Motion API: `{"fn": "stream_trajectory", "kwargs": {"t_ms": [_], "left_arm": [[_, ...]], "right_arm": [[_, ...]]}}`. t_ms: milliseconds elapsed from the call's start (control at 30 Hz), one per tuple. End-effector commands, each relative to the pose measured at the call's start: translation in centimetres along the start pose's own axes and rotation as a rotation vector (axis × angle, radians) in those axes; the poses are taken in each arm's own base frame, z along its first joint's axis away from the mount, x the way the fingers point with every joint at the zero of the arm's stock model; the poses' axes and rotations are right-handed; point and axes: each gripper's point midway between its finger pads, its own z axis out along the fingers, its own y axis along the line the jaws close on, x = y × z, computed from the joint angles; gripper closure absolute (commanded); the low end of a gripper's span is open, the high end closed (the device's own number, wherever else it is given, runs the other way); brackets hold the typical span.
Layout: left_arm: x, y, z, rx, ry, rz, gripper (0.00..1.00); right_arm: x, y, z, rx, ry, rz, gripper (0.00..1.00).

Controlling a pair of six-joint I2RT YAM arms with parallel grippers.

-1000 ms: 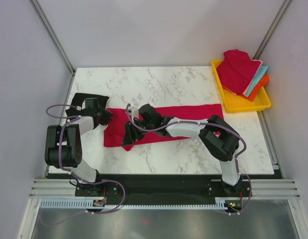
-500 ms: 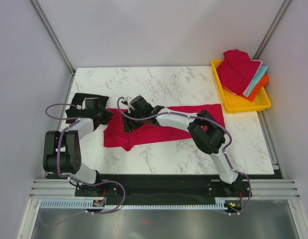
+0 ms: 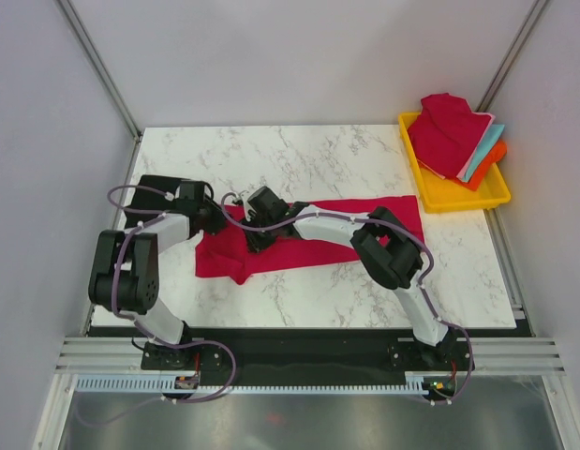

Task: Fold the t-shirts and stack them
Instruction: Fold the tshirt

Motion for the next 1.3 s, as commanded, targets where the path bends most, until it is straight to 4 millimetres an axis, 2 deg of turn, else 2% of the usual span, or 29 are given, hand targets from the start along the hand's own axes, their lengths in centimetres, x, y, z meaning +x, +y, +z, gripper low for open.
{"fn": "stream_trajectory", "kwargs": {"t_ms": [0, 33, 100, 133, 200, 233, 300, 367, 433, 467, 533, 633, 767, 800, 867, 900, 933, 967, 1000, 1067, 1100, 1133, 1167, 1267], "left_arm": [[0.2, 0.7, 1.5, -0.052, 0.054, 0.028, 0.59], [0.1, 0.9, 1.7, -0.059, 0.054, 0.026, 0.59], [-0.3, 1.4, 1.7, -0.072, 0.044, 0.015, 0.59], [-0.4, 1.4, 1.7, -0.072, 0.038, 0.017, 0.59], [-0.7, 1.4, 1.5, -0.073, 0.024, 0.018, 0.59], [-0.8, 1.3, 1.4, -0.07, 0.02, 0.019, 0.59], [-1.0, 1.5, 1.3, -0.078, 0.009, 0.022, 0.58], [-1.2, 1.4, 1.2, -0.078, 0.004, 0.024, 0.59], [-1.3, 1.5, 1.1, -0.084, -0.002, 0.024, 0.59], [-1.4, 1.5, 1.1, -0.086, -0.006, 0.027, 0.59], [-1.5, 1.3, 0.9, -0.083, -0.012, 0.028, 0.59], [-1.6, 1.3, 0.7, -0.079, -0.018, 0.03, 0.59], [-1.7, 1.1, 0.4, -0.07, -0.021, 0.033, 0.59], [-1.7, 1.0, 0.3, -0.068, -0.021, 0.035, 0.59], [-1.8, 0.9, 0.1, -0.063, -0.029, 0.037, 0.59], [-1.8, 0.9, 0.0, -0.063, -0.029, 0.037, 0.59], [-1.8, 0.8, -0.1, -0.06, -0.03, 0.038, 0.59], [-1.8, 0.7, -0.1, -0.054, -0.03, 0.037, 0.59], [-1.9, 0.6, -0.1, -0.053, -0.031, 0.038, 0.59], [-1.8, 0.6, -0.1, -0.053, -0.029, 0.038, 0.59], [-1.8, 0.6, 0.0, -0.054, -0.028, 0.035, 0.59], [-1.8, 0.6, 0.1, -0.054, -0.024, 0.036, 0.59], [-1.7, 0.7, 0.1, -0.055, -0.021, 0.035, 0.59], [-1.7, 0.6, 0.0, -0.053, -0.023, 0.032, 0.59]], "right_arm": [[-0.5, 1.4, -2.2, -0.034, -0.016, -0.021, 0.74], [0.3, 1.2, -2.3, -0.032, -0.001, -0.015, 0.75], [0.0, 1.5, -3.3, -0.036, -0.023, -0.008, 0.75], [1.2, 1.2, -3.5, -0.026, -0.007, 0.0, 0.75], [0.6, 1.5, -4.9, -0.025, -0.045, 0.001, 0.75], [2.0, 1.1, -5.0, -0.015, -0.027, 0.016, 0.75], [1.5, 1.6, -6.4, -0.026, -0.065, 0.02, 0.75], [2.8, 1.6, -7.0, -0.031, -0.054, 0.038, 0.75], [4.1, 1.6, -7.6, -0.03, -0.042, 0.061, 0.71], [4.5, 1.4, -7.8, -0.02, -0.04, 0.069, 0.65], [5.8, 1.0, -8.7, -0.005, -0.032, 0.078, 0.61], [6.5, 0.6, -10.0, 0.025, -0.055, 0.083, 0.56], [5.0, 0.6, -11.0, 0.041, -0.112, 0.081, 0.51], [3.7, 0.9, -11.2, 0.033, -0.138, 0.08, 0.51], [2.9, 1.2, -10.7, 0.02, -0.141, 0.087, 0.51], [1.5, 1.7, -10.6, 0.005, -0.165, 0.094, 0.52], [1.6, 2.0, -9.7, -0.016, -0.149, 0.103, 0.54], [0.2, 2.7, -9.5, -0.044, -0.178, 0.113, 0.55], [0.6, 2.8, -8.2, -0.066, -0.153, 0.127, 0.56], [-0.1, 4.7, -7.3, -0.178, -0.158, 0.139, 0.57], [-0.9, 5.5, -7.0, -0.224, -0.171, 0.15, 0.55], [-0.3, 5.7, -5.6, -0.257, -0.146, 0.193, 0.49], [-0.9, 6.9, -5.4, -0.333, -0.16, 0.198, 0.46], [-1.3, 7.9, -3.7, -0.409, -0.157, 0.254, 0.41]]}}
